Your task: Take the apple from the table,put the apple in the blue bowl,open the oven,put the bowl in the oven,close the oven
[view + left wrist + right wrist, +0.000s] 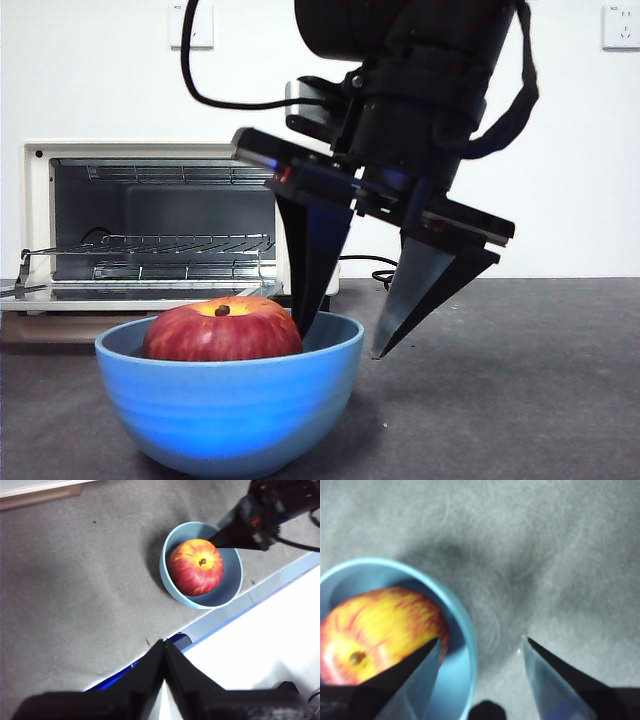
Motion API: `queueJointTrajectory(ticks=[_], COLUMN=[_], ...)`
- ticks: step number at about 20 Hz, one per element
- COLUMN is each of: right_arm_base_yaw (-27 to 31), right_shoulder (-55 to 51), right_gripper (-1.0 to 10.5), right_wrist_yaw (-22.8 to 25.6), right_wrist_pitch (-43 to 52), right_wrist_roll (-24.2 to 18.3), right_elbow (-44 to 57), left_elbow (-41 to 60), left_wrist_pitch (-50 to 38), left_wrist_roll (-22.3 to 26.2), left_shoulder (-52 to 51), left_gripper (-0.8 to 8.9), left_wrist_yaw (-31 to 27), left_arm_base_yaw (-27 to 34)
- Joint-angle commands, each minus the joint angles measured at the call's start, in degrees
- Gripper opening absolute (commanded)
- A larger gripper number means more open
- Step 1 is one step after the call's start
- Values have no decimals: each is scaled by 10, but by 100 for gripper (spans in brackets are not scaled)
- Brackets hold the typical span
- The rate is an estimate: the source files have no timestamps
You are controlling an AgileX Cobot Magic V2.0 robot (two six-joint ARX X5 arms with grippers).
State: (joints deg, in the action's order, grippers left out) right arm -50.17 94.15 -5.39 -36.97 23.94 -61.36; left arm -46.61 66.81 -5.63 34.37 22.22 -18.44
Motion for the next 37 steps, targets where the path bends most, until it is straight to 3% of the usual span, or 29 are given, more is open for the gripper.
queueJointTrajectory(ticks=[1,2,12,15,22,29,34,37], right_arm_base_yaw=[0,0,0,0,-1,5,28,42], right_shoulder=[6,6,6,6,4,33,176,273], right_gripper=[136,88,89,-12,-8,-11,-11,-11], right_wrist_yaw=[10,9,-13,-13,-4,24,30,20], right_wrist_pitch=[13,16,-6,-14,-30,-124,-195,-230], right_wrist_roll=[-6,-6,-17,-17,-16,-35,-27,2], right_elbow=[4,5,5,5,-18,-243,-478,-617], left_elbow=[1,1,1,1,1,1,1,1], left_wrist_pitch=[0,0,0,0,11,8,7,-7], left_wrist_roll=[-2,-2,-4,-4,-4,-4,-4,-4], left_shoulder=[-2,-2,-1,-2,-2,-2,-1,-1], left_gripper=[-5,-5,-5,-5,-5,-5,-5,-5], left_wrist_yaw=[0,0,1,1,1,3,2,2], left_arm_base_yaw=[-2,-2,-2,-2,-2,-2,-2,-2])
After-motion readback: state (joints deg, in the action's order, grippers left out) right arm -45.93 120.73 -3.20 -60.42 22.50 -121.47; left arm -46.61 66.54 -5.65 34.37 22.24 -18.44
